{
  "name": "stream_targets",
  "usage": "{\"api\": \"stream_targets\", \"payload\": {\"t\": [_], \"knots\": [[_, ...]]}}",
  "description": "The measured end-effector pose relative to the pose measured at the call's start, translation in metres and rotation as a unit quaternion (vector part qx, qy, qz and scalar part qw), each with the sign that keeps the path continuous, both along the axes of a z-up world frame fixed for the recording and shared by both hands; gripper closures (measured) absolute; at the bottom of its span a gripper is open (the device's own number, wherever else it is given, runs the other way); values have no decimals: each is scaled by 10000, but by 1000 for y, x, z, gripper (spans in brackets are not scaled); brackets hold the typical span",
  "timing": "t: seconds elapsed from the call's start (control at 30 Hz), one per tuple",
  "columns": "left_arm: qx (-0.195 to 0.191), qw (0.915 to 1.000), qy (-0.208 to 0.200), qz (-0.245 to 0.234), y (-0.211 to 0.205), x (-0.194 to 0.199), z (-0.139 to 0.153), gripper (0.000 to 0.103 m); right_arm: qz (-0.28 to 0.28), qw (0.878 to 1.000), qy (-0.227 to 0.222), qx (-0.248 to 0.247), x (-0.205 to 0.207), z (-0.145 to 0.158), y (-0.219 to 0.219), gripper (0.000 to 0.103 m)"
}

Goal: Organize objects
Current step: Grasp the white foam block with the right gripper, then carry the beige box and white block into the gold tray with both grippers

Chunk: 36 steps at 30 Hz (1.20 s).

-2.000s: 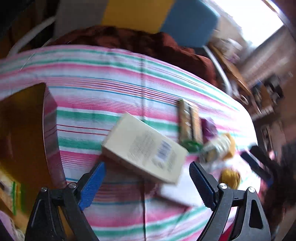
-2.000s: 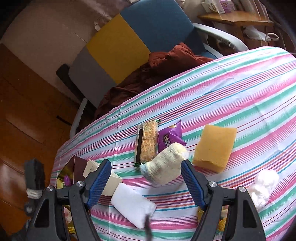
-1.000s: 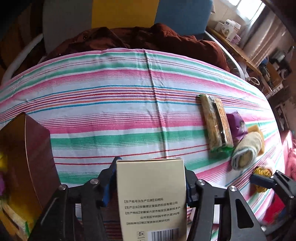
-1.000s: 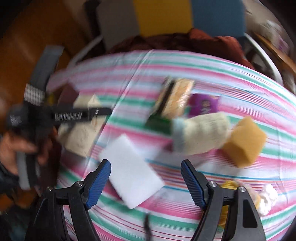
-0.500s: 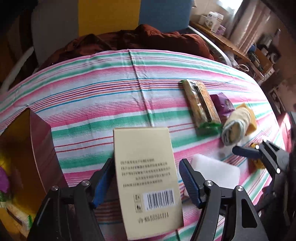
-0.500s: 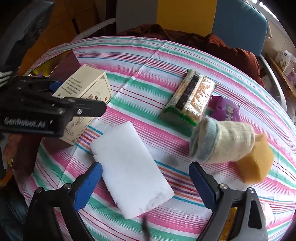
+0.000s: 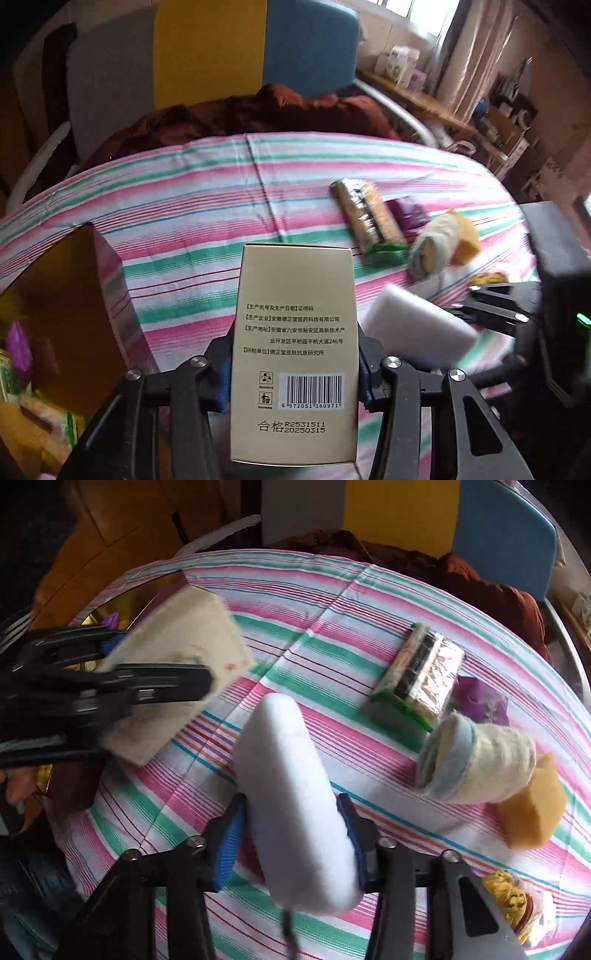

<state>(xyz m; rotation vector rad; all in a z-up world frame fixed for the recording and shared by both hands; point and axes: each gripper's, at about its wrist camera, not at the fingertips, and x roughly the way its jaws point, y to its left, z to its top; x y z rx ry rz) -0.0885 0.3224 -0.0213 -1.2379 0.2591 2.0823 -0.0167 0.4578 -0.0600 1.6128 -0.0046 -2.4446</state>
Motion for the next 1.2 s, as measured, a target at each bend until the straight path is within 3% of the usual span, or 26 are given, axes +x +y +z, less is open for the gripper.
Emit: {"api": "stream_targets", "payload": {"t": [0.03, 0.33, 0.43, 0.67, 0.87, 0.93, 1.07, 1.17, 1.2], "knots": [[71, 10000, 19, 21, -6, 3, 6, 53, -91, 9999, 63, 33, 1, 2, 3, 82], [718, 9943, 276, 735, -94, 7, 56, 53, -690, 9971, 323, 42, 0, 18, 20, 82], [779, 9901, 406, 1095, -131, -2, 65, 53, -757, 9954, 562, -184, 1, 37, 13, 82], [676, 9771, 495, 1956, -206, -32, 60, 52, -351, 9934, 980, -485, -10, 82, -57, 83], [755, 9656, 478, 2443, -257, -41, 54, 52, -93, 9921, 1137, -515, -37, 98, -113, 87], [799, 9640, 501, 2485, -270, -39, 54, 52, -213, 9939, 1027, -332, -41, 95, -110, 83], [941, 9615, 438, 2546, -285, -38, 48, 52, -795, 9955, 450, 266, -39, 68, -81, 55], [1008, 9596, 357, 2605, -293, -39, 41, 52, -1205, 9909, -147, 585, -35, 33, -57, 45], [1021, 9590, 338, 2622, -294, -39, 40, 52, -1278, 9894, -249, 639, -33, 25, -53, 38]]}}
